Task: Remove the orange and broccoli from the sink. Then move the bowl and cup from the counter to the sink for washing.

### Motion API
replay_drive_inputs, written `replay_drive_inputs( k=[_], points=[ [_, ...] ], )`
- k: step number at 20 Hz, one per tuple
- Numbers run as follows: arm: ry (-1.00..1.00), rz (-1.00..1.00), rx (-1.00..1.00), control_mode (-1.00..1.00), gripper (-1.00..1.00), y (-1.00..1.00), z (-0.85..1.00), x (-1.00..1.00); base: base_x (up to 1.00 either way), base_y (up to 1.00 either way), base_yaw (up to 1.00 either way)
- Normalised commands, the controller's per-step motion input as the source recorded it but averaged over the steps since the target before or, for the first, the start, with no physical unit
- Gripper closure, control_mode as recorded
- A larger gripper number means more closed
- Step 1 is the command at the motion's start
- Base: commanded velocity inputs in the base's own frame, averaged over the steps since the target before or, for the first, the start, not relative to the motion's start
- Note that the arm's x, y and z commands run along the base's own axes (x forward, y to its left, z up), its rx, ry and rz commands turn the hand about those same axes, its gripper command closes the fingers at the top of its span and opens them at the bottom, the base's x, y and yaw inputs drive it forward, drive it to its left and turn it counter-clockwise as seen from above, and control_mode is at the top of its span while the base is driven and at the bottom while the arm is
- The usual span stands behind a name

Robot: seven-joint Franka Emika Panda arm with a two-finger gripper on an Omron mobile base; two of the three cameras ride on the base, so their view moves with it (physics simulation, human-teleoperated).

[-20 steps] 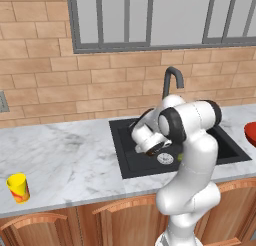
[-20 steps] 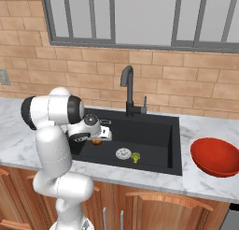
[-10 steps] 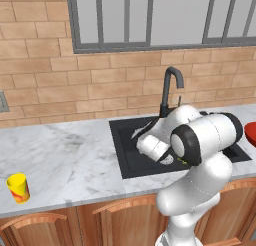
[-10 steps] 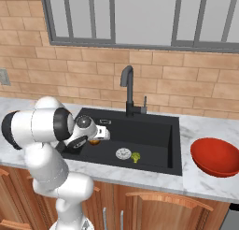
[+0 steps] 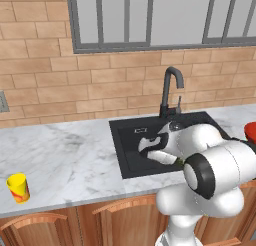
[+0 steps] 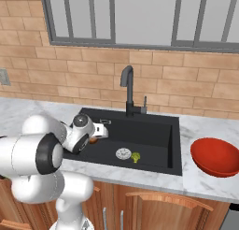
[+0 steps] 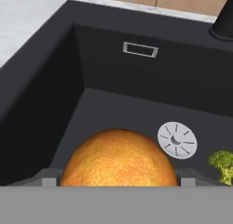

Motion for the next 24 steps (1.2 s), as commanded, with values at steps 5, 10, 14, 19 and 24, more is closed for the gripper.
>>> replay_drive_inputs(
  k=[5, 10, 14, 19, 24],
  points=[
    [0.16, 0.05, 0.0, -1.0, 1.0, 0.02, 0.72, 0.05, 0.0, 0.0, 0.0],
    [0.18, 0.0, 0.0, -1.0, 1.0, 0.03, 0.7, 0.08, 0.0, 0.0, 0.0],
    [0.19, 0.0, 0.0, -1.0, 1.0, 0.0, 0.62, -0.08, 0.0, 0.0, 0.0],
    [0.03, 0.0, 0.07, -1.0, 1.0, 0.13, 0.34, -0.36, 0.0, 0.0, 0.0],
    [0.0, 0.0, 0.05, -1.0, 1.0, 0.41, 0.09, -0.32, 0.0, 0.0, 0.0]
  ],
)
